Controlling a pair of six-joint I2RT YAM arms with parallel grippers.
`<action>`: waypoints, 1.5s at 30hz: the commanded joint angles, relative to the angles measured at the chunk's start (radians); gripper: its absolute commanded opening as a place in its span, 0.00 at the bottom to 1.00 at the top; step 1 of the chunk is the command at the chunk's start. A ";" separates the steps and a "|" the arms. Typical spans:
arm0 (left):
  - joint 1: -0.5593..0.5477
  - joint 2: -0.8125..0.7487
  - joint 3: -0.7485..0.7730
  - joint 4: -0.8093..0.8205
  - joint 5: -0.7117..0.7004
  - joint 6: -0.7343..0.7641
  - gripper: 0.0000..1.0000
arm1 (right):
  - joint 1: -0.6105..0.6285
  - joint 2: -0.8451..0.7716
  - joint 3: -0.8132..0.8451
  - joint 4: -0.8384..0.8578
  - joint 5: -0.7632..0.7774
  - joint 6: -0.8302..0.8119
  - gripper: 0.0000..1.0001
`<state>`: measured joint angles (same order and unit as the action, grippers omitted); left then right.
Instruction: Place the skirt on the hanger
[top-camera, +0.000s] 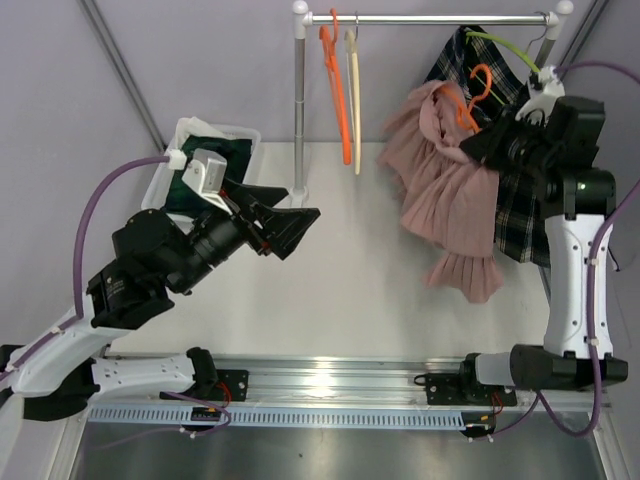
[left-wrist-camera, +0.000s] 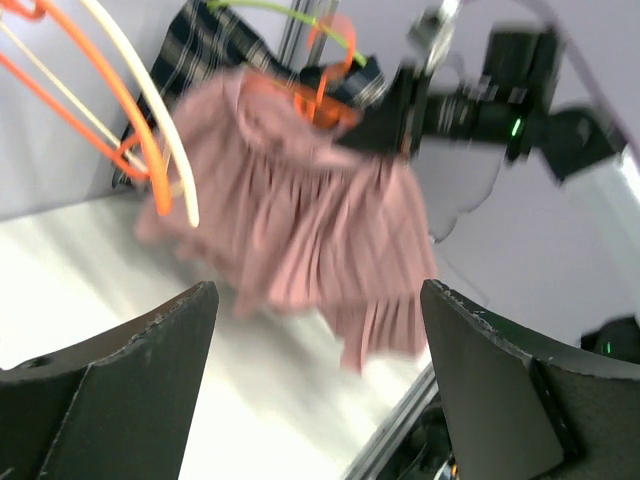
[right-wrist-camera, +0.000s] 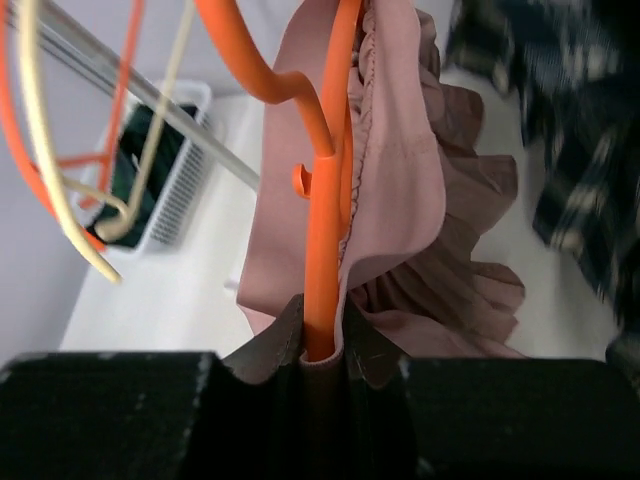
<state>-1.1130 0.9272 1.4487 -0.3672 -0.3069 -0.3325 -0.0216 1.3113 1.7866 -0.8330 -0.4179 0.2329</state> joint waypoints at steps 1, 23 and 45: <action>0.005 -0.021 -0.030 -0.024 0.002 -0.016 0.88 | -0.040 0.061 0.217 0.146 -0.151 0.019 0.00; 0.004 -0.051 -0.033 -0.065 -0.020 0.016 0.88 | -0.092 0.497 0.640 0.302 -0.050 0.141 0.00; 0.004 -0.076 -0.028 -0.119 -0.080 -0.002 0.87 | -0.092 0.283 0.300 0.324 0.048 0.125 0.84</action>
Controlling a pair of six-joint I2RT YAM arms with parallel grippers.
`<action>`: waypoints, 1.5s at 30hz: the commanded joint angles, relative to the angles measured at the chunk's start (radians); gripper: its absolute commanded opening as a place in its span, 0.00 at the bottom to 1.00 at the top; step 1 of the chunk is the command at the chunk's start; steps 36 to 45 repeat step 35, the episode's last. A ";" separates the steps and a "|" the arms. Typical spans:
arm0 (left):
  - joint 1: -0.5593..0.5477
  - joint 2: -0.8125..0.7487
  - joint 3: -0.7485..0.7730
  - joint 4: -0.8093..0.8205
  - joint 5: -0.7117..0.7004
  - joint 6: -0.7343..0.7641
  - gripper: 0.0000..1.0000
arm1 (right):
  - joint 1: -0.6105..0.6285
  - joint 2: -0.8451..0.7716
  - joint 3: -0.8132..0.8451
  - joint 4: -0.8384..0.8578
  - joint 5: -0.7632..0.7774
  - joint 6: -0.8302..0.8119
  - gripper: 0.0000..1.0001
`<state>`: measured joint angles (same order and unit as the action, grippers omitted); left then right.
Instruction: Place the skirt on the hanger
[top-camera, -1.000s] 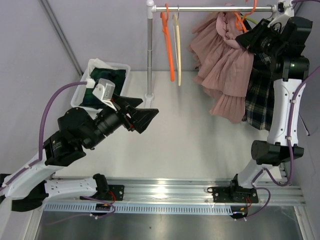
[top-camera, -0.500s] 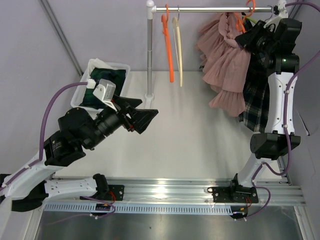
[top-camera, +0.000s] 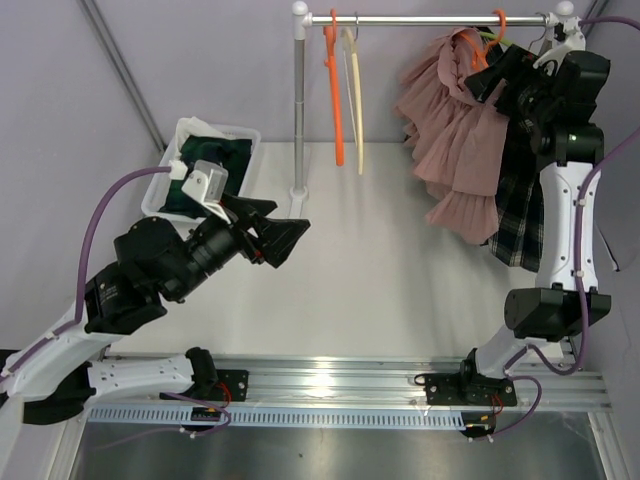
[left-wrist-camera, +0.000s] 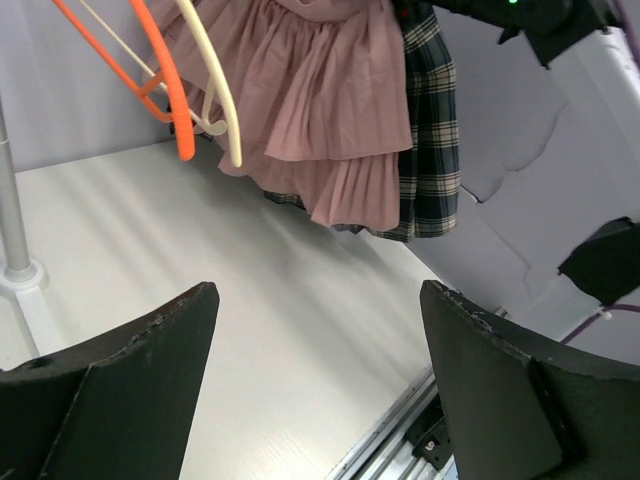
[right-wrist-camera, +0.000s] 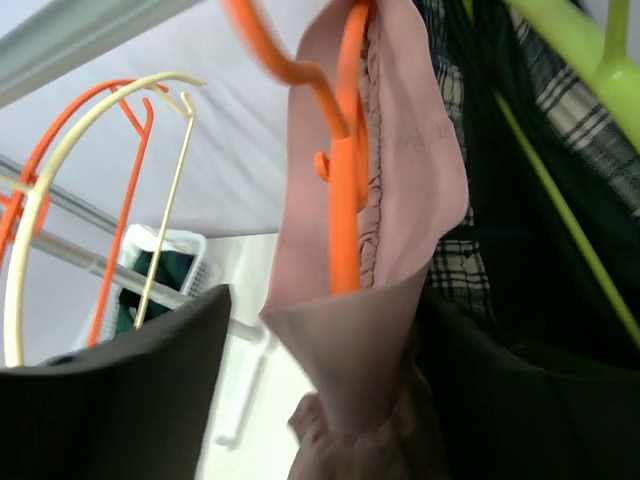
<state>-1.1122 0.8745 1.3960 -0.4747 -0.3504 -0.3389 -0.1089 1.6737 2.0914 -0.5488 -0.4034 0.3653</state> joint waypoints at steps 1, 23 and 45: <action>0.003 -0.026 0.031 -0.015 -0.039 0.008 0.87 | -0.006 -0.100 -0.010 0.023 0.038 -0.008 0.87; 0.003 -0.068 -0.035 -0.125 -0.177 -0.018 0.89 | 0.118 -0.928 -0.931 -0.060 0.038 0.046 0.99; 0.003 -0.089 -0.152 -0.127 -0.180 -0.094 0.88 | 0.206 -0.997 -1.047 -0.103 0.136 0.043 0.99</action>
